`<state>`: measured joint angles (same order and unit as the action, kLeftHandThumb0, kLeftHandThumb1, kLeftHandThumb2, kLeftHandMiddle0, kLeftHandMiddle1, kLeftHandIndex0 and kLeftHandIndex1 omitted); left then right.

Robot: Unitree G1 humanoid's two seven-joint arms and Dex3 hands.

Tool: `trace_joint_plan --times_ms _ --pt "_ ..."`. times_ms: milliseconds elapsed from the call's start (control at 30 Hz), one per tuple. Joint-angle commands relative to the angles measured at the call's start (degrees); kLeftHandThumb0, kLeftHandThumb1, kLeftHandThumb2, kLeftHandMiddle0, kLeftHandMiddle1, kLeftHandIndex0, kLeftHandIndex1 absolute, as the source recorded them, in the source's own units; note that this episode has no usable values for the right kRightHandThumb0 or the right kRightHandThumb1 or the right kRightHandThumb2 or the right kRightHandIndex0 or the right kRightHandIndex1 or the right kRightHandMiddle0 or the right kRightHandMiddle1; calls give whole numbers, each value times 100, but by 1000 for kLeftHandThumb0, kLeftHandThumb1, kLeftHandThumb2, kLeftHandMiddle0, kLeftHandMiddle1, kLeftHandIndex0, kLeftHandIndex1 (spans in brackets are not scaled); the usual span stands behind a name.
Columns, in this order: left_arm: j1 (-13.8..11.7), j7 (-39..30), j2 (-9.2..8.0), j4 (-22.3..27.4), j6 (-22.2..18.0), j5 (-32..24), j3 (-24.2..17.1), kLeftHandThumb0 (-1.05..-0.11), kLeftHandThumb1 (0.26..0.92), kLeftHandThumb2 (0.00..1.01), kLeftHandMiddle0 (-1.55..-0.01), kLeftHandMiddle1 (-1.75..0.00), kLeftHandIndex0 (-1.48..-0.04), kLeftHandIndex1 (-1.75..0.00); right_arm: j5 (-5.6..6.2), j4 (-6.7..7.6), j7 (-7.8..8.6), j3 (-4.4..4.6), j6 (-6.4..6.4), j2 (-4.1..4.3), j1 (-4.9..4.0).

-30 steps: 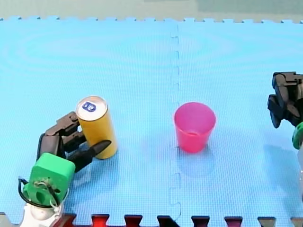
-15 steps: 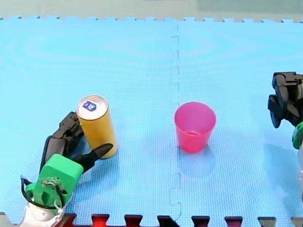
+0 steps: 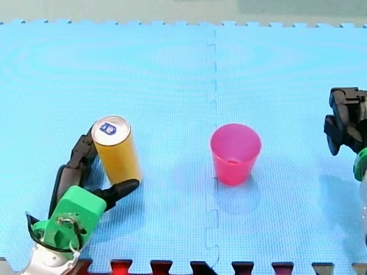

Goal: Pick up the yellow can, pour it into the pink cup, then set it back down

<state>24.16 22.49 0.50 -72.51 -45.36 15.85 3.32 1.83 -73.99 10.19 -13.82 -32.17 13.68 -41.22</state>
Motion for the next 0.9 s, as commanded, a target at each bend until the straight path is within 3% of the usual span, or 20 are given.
trace_joint_plan --times_ms 0,200,433,533,700,867 --pt "-29 -21 -22 4 22 -21 3 -1048 744 0 -161 0 -129 0 3 2 -7 1 -10 12 -8" --pt "-58 -285 -9 24 -42 -165 -65 -1048 747 2 -142 0 -114 0 7 7 2 2 -17 12 -2" --pt "-71 -1693 -7 110 -172 -952 -478 -1048 750 2 -97 0 -103 0 1 -3 4 9 -15 11 3" --pt "-97 -2436 -31 174 -88 -1384 -705 -1048 819 32 -88 0 -95 0 0 -5 7 10 -21 8 4" --pt "-185 -3036 -113 345 -80 -1744 -883 -1048 854 37 -82 0 -93 -1 7 -10 19 2 -13 7 -2" --pt "-303 -3852 -88 536 58 -2354 -1239 -1048 848 24 -112 -15 -157 -29 1 -22 18 4 -1 5 -9"
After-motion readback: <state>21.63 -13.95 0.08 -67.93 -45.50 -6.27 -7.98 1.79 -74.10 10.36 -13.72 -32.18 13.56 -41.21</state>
